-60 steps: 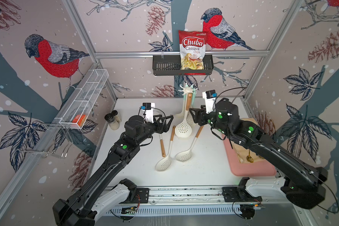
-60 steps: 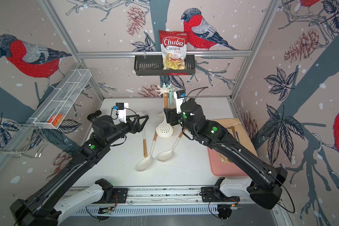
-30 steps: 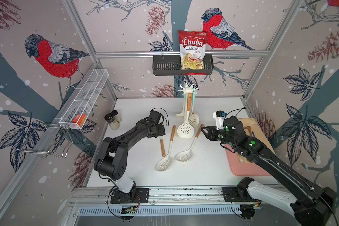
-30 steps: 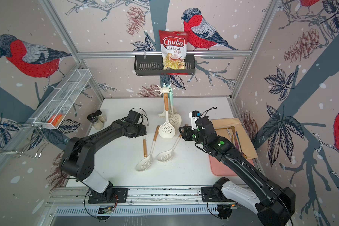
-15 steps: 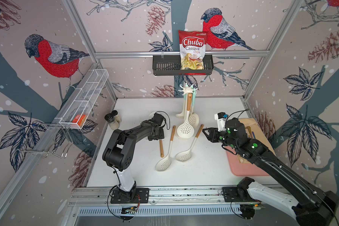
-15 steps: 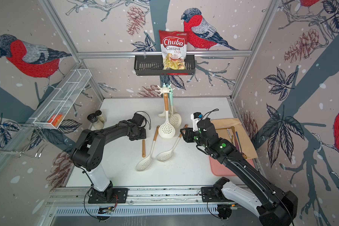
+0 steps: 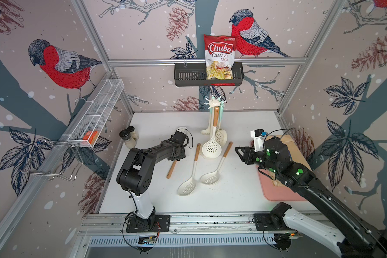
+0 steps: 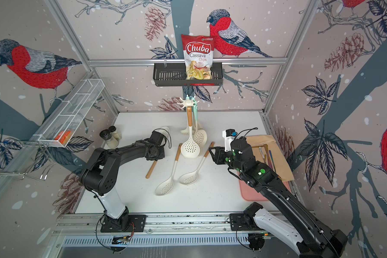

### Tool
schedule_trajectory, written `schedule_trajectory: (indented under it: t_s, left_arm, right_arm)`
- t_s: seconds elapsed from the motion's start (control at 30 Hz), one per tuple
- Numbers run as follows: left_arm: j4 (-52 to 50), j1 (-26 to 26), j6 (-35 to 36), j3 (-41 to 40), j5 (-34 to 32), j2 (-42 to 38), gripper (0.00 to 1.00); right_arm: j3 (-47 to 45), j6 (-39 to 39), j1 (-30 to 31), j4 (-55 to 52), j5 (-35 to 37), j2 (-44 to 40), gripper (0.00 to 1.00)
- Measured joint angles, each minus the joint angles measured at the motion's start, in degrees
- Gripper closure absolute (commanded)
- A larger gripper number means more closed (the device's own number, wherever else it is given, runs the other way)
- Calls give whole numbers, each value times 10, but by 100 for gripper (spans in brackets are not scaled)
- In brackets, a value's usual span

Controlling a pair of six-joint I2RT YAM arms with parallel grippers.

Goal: Hang the skimmer on the kitchen utensil rack
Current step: Pick up the skimmer from the center of the board.

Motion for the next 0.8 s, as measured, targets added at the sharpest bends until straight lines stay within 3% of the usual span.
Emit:
schedule_trajectory:
  t_s: [0.13, 0.3, 0.57, 0.8]
  left_arm:
    - [-32, 9, -3, 17, 11, -5, 99]
    - [-93, 16, -9, 51, 5, -45, 100]
    - [-165, 17, -13, 78, 0, -181, 100]
    - [-214, 17, -9, 119, 9, -307, 100]
  right_arm:
    - [12, 0, -1, -7, 4, -14, 55]
    - [30, 5, -2, -34, 17, -35, 52]
    - [68, 13, -9, -69, 30, -58, 47]
    - [122, 15, -16, -94, 38, -50, 31]
